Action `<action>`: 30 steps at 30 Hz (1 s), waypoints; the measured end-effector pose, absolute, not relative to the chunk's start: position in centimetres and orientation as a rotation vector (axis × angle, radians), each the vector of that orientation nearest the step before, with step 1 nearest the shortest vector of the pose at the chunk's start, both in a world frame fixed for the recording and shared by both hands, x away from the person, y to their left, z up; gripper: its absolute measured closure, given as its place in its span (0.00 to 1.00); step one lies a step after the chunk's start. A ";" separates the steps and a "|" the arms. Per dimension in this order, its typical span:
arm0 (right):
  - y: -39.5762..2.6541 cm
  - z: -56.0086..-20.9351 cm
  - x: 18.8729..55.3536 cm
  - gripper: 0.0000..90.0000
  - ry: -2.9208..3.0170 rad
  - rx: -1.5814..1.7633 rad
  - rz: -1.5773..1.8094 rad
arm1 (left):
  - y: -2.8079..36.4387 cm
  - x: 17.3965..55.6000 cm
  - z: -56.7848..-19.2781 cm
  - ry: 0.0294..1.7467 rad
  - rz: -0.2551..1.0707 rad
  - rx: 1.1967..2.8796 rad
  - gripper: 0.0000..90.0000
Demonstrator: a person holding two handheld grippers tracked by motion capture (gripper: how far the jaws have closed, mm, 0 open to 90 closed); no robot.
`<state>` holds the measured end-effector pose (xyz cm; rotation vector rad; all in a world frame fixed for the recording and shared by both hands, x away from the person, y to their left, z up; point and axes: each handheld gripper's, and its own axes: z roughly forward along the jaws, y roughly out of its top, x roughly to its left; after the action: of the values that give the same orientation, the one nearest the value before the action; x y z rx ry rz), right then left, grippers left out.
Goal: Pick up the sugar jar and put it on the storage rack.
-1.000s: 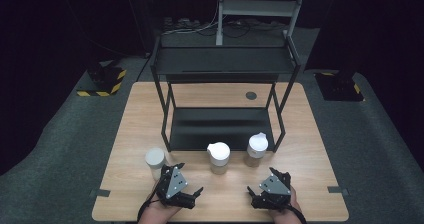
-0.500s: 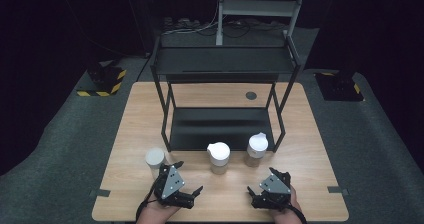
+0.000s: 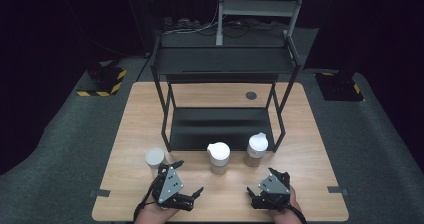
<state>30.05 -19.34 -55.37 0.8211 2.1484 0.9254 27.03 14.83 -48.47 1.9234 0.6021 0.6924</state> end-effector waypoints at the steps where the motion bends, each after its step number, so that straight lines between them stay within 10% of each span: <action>1: -19.3 -55.4 30.1 0.00 2.148 0.822 0.926 | 15.0 27.0 -48.3 0.601 0.695 1.918 0.01; 30: -19.4 -55.3 30.0 0.00 2.142 0.827 0.937 | 18.9 26.7 -46.1 0.658 0.796 1.820 0.01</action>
<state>30.03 -19.45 -55.34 0.8273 2.1419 0.9373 26.70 18.93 -46.06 1.8198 0.6581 0.7957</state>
